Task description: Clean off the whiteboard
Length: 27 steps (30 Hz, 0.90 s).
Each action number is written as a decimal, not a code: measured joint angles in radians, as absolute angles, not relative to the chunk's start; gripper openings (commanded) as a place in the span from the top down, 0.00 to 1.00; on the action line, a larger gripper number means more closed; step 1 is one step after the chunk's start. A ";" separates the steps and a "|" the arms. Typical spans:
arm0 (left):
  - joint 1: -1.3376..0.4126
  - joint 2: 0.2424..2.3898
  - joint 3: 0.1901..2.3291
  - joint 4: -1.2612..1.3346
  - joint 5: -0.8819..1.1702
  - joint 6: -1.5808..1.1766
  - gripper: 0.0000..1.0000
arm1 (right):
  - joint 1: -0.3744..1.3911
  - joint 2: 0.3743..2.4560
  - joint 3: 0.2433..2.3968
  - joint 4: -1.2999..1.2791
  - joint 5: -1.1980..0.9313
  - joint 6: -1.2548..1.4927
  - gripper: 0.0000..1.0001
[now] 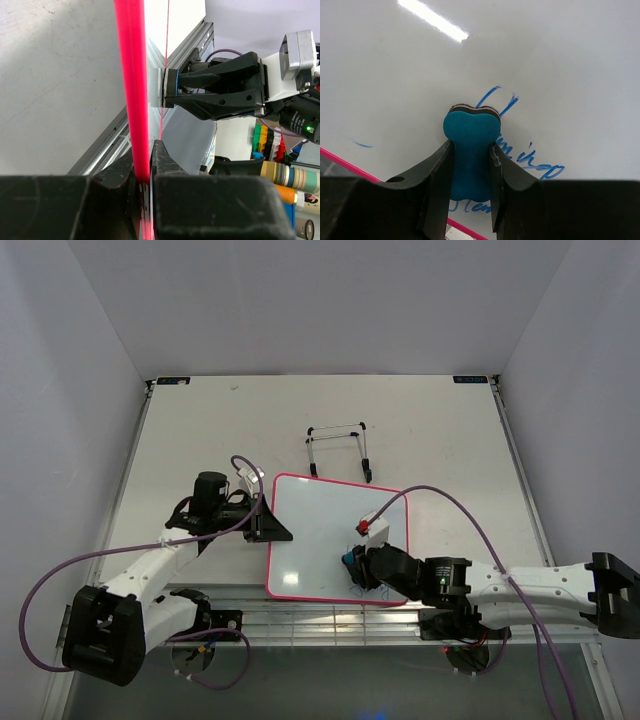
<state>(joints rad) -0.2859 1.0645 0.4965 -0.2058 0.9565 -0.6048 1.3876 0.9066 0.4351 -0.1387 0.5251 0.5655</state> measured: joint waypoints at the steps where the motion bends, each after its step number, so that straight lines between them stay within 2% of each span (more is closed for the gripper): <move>1: -0.286 1.064 0.496 -0.208 0.953 -0.607 1.00 | 1.394 0.912 0.435 -0.132 0.524 0.559 0.92; 8: -0.284 1.052 0.494 -0.236 0.933 -0.609 1.00 | 1.507 1.106 0.565 -0.077 0.542 0.461 0.92; 16: -0.284 1.052 0.494 -0.233 0.934 -0.609 1.00 | 1.571 1.281 0.702 0.058 0.447 0.399 0.92; 22: -0.284 1.052 0.494 -0.223 0.934 -0.606 1.00 | 1.513 1.248 0.665 0.086 0.413 0.428 0.92; 27: -0.284 1.052 0.494 -0.221 0.931 -0.612 1.00 | 1.328 1.080 0.527 0.051 0.408 0.532 0.92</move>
<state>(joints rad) -0.2844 1.0515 0.4942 -0.2207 0.9310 -0.6117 1.3285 1.0798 0.5274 0.0513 0.4084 0.5316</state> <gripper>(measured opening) 0.187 0.352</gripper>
